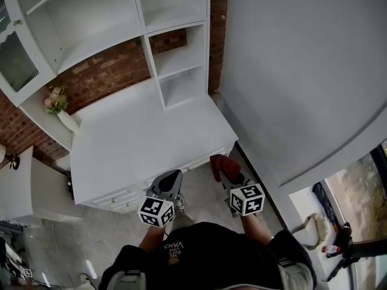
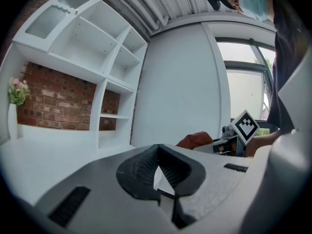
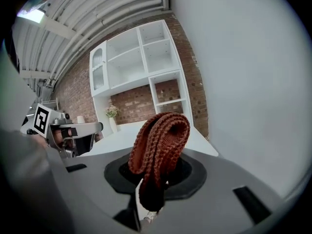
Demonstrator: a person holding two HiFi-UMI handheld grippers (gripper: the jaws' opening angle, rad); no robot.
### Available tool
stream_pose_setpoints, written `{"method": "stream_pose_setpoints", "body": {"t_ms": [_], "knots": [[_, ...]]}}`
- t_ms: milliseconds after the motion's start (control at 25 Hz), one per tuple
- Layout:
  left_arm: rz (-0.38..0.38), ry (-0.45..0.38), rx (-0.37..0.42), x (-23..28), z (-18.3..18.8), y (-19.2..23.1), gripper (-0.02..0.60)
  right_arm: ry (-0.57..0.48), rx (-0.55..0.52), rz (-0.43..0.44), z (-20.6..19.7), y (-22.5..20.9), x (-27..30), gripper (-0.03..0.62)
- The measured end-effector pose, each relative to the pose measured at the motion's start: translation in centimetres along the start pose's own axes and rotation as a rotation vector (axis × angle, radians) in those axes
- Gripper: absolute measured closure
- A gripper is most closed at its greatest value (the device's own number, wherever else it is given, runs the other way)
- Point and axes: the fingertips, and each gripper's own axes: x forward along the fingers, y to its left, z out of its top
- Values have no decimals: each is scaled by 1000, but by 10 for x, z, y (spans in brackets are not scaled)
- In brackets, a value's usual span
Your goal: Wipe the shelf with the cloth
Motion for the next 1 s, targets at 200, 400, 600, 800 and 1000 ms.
{"method": "stream_pose_setpoints", "body": {"t_ms": [200, 400, 600, 800, 1000], "knots": [[16, 7, -5, -9, -7, 0, 575, 18, 0, -25, -14, -2, -9, 506], [8, 11, -1, -11, -9, -2, 575, 13, -7, -35, -13, -1, -13, 507], [-2, 16, 7, -10, -8, -6, 575, 9, -9, -40, -13, -3, -16, 507], [-4, 20, 14, -9, -7, -7, 575, 4, -11, -43, -12, -6, -17, 507], [-9, 21, 18, -8, -6, -10, 575, -4, -17, -43, -9, -6, -18, 507]]}}
